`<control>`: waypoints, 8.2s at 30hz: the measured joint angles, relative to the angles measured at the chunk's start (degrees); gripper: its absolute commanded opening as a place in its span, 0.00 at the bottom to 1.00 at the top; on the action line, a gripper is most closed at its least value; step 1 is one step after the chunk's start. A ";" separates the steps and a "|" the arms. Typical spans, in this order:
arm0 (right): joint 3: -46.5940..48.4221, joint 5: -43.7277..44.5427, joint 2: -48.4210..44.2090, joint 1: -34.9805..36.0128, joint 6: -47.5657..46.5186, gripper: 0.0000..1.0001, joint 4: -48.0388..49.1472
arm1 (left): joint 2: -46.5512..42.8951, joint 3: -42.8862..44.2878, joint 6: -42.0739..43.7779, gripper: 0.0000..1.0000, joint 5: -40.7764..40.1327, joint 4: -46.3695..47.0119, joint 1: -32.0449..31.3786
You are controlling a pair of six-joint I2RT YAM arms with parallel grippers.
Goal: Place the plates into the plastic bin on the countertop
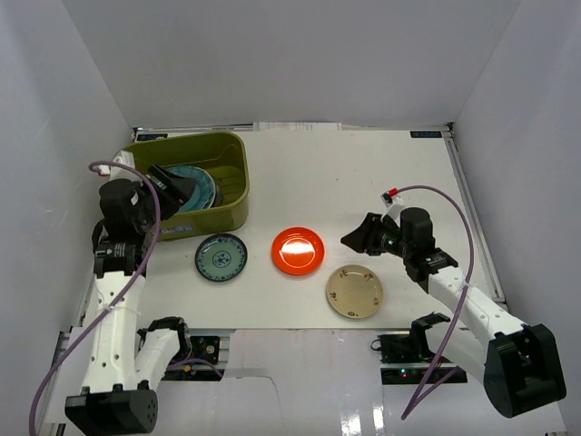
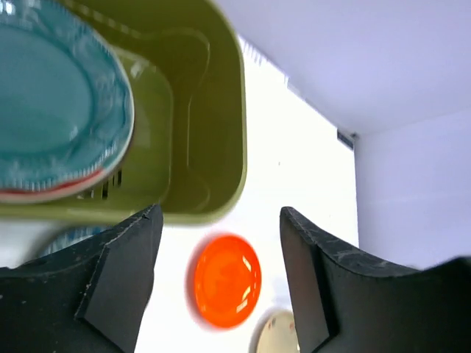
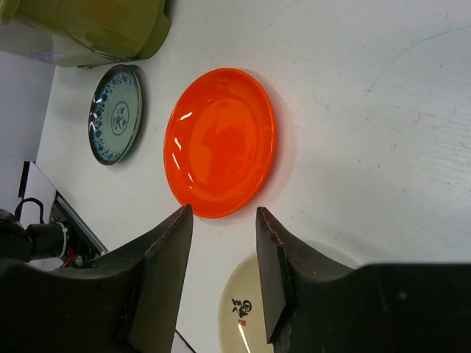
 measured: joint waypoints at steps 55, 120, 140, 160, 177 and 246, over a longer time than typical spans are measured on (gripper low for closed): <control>-9.84 27.80 -16.96 2.23 8.98 0.65 -30.01 | 3.06 -34.12 -17.62 0.00 -18.60 -2.91 -10.40; 7.43 26.18 -12.46 2.27 4.59 0.08 -25.55 | 29.42 4.37 -4.31 0.35 -8.02 -4.76 9.20; 37.70 21.75 19.04 15.58 5.60 0.08 -12.63 | 18.12 6.25 -2.73 0.98 4.83 2.05 8.41; 100.24 22.49 76.50 29.88 0.74 0.08 -9.70 | 15.89 32.04 3.93 0.98 13.92 -2.89 -8.20; 86.66 20.46 68.37 30.47 3.76 0.62 -6.47 | 12.46 21.77 2.62 0.95 12.81 -5.35 -9.38; -4.48 20.15 -21.14 14.53 -0.15 0.08 -14.53 | 7.87 5.77 -8.41 0.00 -27.96 6.71 -24.15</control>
